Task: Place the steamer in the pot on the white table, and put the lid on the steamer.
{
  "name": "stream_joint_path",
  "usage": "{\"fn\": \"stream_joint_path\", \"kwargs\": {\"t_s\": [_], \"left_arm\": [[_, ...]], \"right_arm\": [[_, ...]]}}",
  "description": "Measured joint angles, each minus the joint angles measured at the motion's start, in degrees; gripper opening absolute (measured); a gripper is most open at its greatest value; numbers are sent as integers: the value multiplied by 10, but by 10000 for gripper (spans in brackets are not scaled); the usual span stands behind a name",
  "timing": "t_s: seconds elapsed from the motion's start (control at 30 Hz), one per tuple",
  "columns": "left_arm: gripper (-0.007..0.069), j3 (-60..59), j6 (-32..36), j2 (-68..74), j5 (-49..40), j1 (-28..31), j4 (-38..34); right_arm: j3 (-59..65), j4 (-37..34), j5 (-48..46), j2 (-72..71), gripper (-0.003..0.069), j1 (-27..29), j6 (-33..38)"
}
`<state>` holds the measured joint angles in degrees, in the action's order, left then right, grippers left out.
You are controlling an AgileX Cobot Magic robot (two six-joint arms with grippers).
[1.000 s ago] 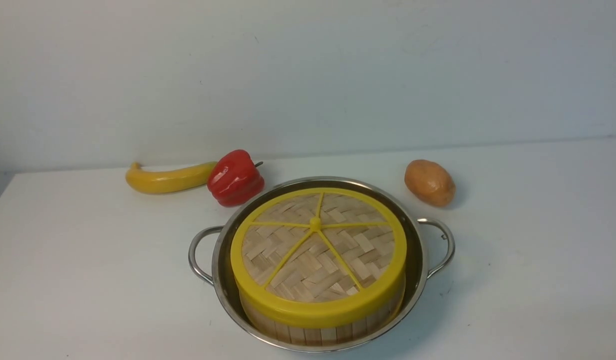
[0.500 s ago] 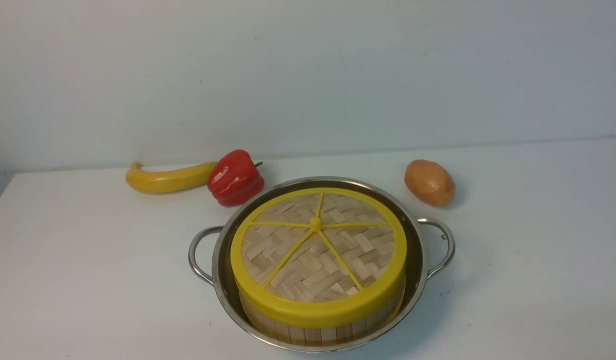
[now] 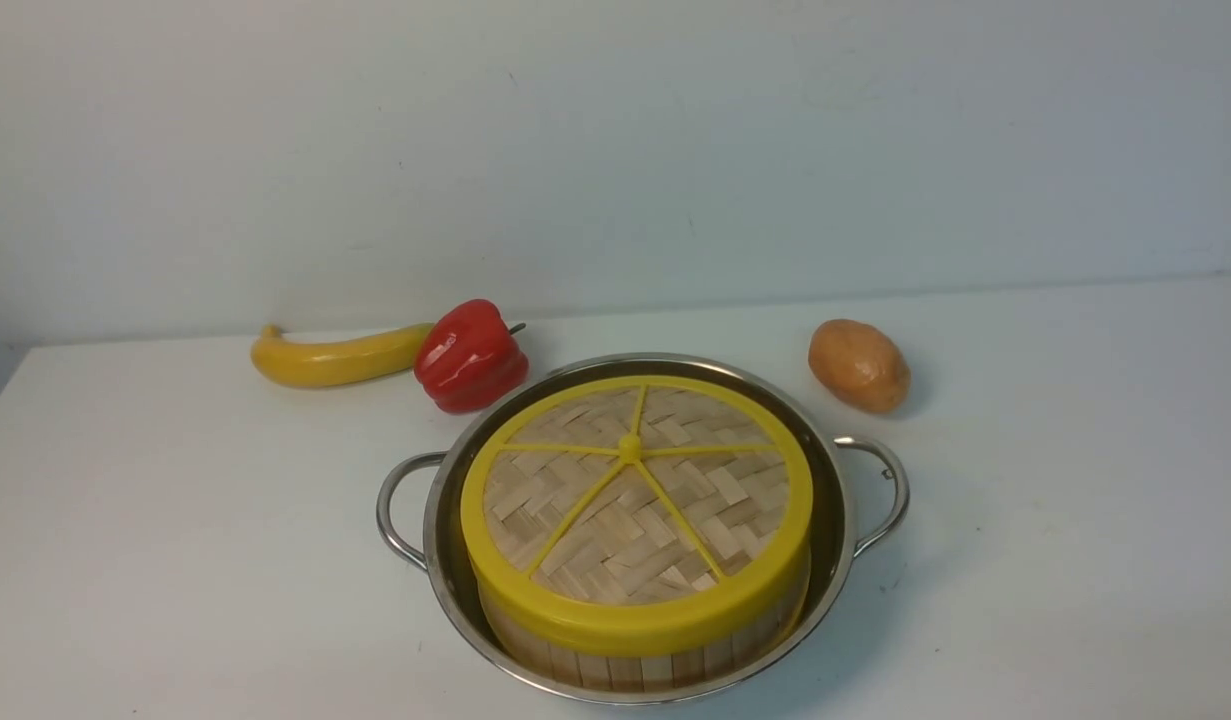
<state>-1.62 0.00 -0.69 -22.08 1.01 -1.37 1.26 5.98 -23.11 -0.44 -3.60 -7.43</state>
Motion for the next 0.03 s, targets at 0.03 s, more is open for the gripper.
{"fn": "stream_joint_path", "kwargs": {"t_s": [0.03], "left_arm": [[122,0,0,0,0,0,0]], "right_arm": [[0,0,0,0,239,0,0]]}}
